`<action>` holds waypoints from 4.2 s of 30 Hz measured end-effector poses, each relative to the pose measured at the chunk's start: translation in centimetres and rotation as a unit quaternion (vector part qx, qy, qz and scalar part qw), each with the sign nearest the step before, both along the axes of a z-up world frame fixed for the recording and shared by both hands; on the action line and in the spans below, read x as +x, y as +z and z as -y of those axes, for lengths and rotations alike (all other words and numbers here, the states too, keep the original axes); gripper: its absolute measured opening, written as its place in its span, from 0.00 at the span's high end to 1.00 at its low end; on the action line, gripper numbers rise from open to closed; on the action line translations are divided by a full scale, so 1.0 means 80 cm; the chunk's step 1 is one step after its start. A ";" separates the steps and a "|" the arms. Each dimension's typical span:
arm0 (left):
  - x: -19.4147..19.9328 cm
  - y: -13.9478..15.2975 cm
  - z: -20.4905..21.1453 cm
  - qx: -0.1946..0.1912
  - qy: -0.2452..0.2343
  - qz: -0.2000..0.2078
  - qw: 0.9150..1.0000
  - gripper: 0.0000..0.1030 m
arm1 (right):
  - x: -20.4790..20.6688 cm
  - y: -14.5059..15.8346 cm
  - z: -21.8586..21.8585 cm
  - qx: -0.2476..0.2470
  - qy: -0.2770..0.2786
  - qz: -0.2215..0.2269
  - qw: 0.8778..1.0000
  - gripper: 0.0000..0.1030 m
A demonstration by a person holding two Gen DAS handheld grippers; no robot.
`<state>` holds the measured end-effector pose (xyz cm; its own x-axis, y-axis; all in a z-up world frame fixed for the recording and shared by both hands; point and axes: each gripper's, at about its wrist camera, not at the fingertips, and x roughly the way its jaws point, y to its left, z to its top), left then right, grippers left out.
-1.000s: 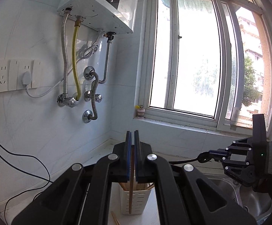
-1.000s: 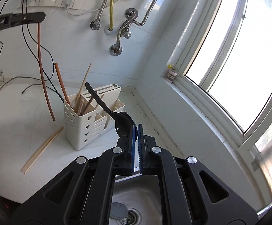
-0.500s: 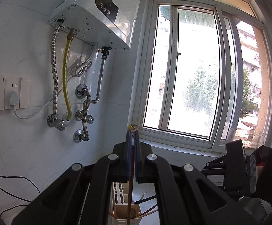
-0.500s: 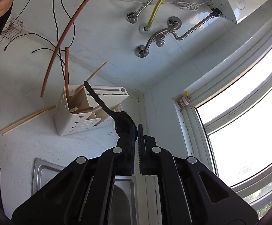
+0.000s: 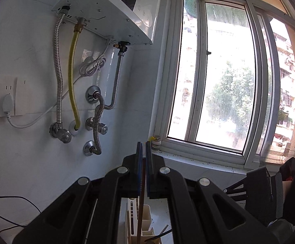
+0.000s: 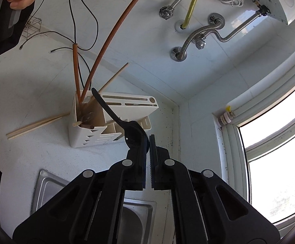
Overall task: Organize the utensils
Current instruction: 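Lower chopstick and spoon into the holder and open both grippers, then move both open grippers back down to the light wooden chopsticks, then close left gripper on one light chopstick while right closes on the other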
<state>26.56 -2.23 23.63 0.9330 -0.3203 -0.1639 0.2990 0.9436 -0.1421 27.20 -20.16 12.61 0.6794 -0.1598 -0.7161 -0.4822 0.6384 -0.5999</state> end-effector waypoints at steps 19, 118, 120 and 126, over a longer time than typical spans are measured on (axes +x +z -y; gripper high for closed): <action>0.027 -0.046 -0.010 -0.006 -0.014 -0.055 0.998 0.98 | 0.039 -0.042 -0.037 -0.068 0.080 -0.081 0.991 0.97; 0.082 -0.404 -0.028 0.045 0.028 -0.401 0.914 0.85 | -0.194 -0.290 -0.145 0.439 -0.357 -0.021 0.824 0.78; 0.091 -0.407 -0.024 0.042 0.030 -0.401 0.914 0.87 | -0.196 -0.286 -0.151 0.436 -0.347 -0.019 0.830 0.78; 0.098 -0.410 -0.029 0.044 0.033 -0.399 0.915 0.87 | -0.193 -0.288 -0.160 0.425 -0.350 -0.037 0.834 0.78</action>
<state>34.39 0.10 -9.20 0.5219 -0.2201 -0.8241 0.0752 0.9742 -0.2126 11.76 -7.35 -10.41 0.5823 0.0875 -0.8083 0.1708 0.9589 0.2268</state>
